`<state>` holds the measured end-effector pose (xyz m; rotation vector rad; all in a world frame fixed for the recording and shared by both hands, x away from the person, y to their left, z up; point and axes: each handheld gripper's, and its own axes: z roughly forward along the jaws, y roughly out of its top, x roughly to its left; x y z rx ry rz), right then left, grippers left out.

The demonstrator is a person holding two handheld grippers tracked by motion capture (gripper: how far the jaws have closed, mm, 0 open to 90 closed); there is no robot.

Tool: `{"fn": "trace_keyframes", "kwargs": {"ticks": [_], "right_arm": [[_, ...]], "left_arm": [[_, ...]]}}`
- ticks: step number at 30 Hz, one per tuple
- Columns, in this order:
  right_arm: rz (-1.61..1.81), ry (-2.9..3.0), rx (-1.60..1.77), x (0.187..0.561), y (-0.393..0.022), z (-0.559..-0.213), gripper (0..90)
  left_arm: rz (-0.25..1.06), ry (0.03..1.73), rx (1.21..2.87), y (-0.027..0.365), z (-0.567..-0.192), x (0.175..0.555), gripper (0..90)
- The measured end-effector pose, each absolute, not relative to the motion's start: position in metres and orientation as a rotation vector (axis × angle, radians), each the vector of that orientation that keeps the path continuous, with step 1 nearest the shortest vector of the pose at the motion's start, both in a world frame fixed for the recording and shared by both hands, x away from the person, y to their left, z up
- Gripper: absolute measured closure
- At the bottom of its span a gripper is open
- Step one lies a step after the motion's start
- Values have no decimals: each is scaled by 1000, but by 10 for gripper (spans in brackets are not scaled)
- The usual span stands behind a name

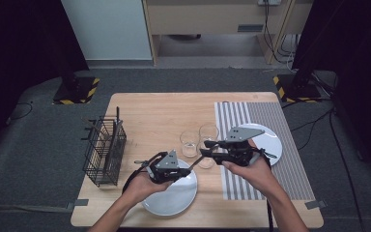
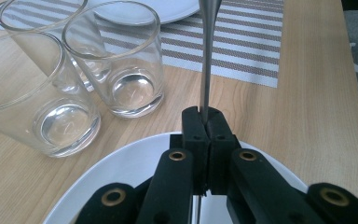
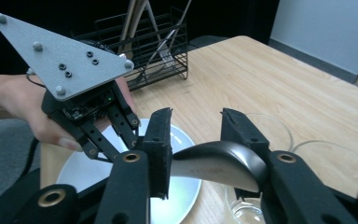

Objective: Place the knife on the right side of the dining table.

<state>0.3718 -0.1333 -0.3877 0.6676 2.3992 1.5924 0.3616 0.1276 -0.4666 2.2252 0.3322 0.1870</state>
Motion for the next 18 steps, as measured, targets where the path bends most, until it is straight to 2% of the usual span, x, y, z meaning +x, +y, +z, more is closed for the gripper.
{"fn": "trace_keyframes", "kwargs": {"ticks": [7, 18], "right_arm": [[1525, 2359, 670, 368, -124, -385, 552], [1455, 2341, 683, 369, -120, -384, 572]], "left_arm": [[195, 340, 2224, 129, -467, 362, 891], [205, 341, 2227, 133, -467, 361, 891]]}}
